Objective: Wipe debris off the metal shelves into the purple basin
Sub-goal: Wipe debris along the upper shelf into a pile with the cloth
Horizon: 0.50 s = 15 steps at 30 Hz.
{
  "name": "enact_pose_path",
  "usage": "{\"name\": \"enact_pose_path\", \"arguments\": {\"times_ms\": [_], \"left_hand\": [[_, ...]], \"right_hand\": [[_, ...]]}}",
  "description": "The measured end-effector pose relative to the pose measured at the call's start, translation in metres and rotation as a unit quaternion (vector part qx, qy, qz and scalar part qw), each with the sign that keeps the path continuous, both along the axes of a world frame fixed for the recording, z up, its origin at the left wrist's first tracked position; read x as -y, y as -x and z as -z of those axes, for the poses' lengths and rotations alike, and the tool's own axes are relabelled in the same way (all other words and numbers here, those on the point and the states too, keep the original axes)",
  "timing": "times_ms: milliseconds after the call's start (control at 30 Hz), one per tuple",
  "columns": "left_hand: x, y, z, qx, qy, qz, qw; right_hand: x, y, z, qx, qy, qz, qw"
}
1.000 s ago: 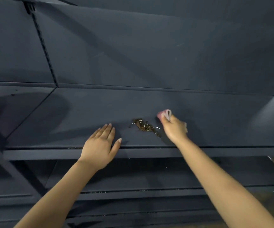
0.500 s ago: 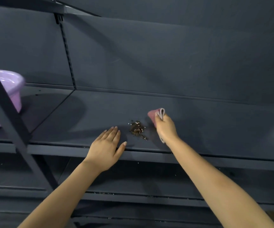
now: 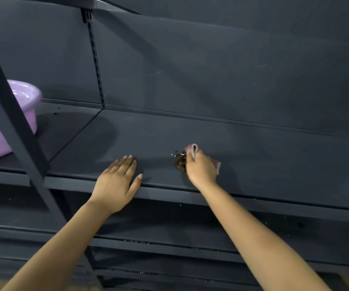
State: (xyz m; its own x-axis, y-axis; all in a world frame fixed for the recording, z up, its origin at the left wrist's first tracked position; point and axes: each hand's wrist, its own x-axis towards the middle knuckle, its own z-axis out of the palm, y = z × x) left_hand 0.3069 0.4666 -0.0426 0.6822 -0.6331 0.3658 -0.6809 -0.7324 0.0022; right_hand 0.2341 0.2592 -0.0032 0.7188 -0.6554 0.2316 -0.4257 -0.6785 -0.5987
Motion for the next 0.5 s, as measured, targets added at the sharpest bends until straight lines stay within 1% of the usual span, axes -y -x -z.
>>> {"name": "enact_pose_path", "arguments": {"times_ms": [100, 233, 367, 433, 500], "left_hand": [[-0.001, 0.0, 0.0, 0.004, 0.005, -0.002, 1.0], [-0.001, 0.0, 0.0, -0.002, 0.007, 0.003, 1.0], [-0.005, 0.0, -0.002, -0.007, 0.0, 0.006, 1.0], [-0.011, -0.001, -0.002, -0.017, -0.003, 0.012, 1.0], [-0.019, -0.005, -0.002, -0.012, 0.0, -0.005, 1.0]], "right_hand": [[-0.039, -0.02, 0.0, 0.0, 0.005, -0.052, 0.999], [-0.067, -0.035, -0.005, 0.012, -0.03, -0.095, 0.995], [-0.055, -0.034, -0.01, 0.02, -0.117, -0.1, 0.988], [-0.038, -0.029, -0.012, 0.038, -0.124, -0.088, 0.988], [-0.015, -0.024, -0.015, 0.066, -0.111, -0.066, 0.989]]}}
